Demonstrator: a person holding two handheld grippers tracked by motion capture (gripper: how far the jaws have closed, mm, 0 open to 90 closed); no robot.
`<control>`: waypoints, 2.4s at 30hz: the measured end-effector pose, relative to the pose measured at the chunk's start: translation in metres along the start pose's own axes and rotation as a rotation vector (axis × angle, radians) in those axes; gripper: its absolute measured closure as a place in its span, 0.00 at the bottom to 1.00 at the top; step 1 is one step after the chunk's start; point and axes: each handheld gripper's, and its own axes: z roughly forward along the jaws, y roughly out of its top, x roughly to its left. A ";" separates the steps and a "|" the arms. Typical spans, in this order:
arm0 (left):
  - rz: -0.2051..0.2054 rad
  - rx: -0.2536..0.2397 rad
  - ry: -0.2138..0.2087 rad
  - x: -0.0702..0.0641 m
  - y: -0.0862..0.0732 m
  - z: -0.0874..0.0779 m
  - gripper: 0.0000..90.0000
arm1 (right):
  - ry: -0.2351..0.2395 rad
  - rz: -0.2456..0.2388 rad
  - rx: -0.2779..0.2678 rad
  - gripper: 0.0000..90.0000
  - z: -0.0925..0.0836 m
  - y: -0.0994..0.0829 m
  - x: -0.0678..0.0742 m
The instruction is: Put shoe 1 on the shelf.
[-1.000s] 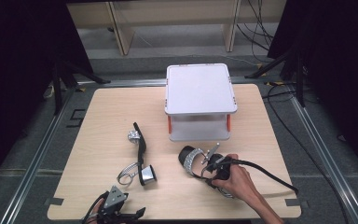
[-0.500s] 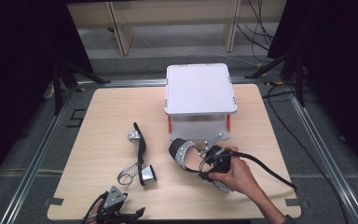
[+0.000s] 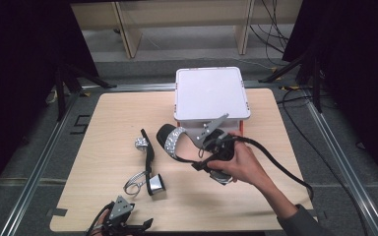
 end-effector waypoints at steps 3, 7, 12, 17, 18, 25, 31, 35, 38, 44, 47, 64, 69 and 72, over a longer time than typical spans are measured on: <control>-0.004 -0.006 -0.013 0.000 0.000 0.000 0.18 | -0.009 0.027 -0.030 0.48 -0.012 0.018 -0.010; -0.008 -0.002 -0.011 0.000 0.000 0.000 0.18 | -0.052 0.072 -0.055 0.48 -0.026 0.040 -0.028; -0.005 -0.004 -0.005 0.000 0.000 0.000 0.18 | -0.121 0.157 -0.048 0.48 -0.034 0.071 -0.063; 0.003 -0.011 -0.023 0.000 0.000 -0.001 0.18 | -0.171 0.226 -0.040 0.48 -0.032 0.086 -0.089; -0.006 -0.018 -0.026 0.000 0.000 0.000 0.18 | -0.181 0.243 -0.033 0.48 -0.031 0.089 -0.095; -0.009 -0.010 -0.023 -0.001 0.000 -0.001 0.18 | -0.229 0.380 -0.003 0.48 -0.016 0.105 -0.131; -0.002 -0.008 -0.021 -0.001 0.001 -0.001 0.18 | -0.257 0.461 0.026 0.48 -0.005 0.111 -0.153; 0.004 -0.010 -0.021 0.000 0.000 -0.001 0.18 | -0.288 0.527 0.052 0.48 0.000 0.114 -0.165; 0.008 -0.012 -0.021 -0.001 0.001 -0.001 0.18 | -0.311 0.557 0.050 0.48 0.002 0.115 -0.169; -0.001 -0.018 -0.034 -0.002 0.001 -0.002 0.18 | -0.359 0.619 0.085 0.47 0.011 0.117 -0.175; 0.004 -0.013 -0.020 -0.002 0.001 -0.002 0.18 | -0.356 0.616 0.086 0.45 0.012 0.117 -0.176; 0.005 -0.003 -0.014 -0.001 0.000 -0.001 0.18 | -0.209 0.539 -0.167 0.33 -0.048 0.099 -0.168; 0.036 0.032 -0.018 0.002 0.001 -0.003 0.18 | -0.178 0.481 -0.195 0.33 -0.076 0.078 -0.159; -0.007 -0.004 -0.014 0.000 0.000 0.000 0.18 | -0.129 0.460 -0.230 0.33 -0.088 0.064 -0.153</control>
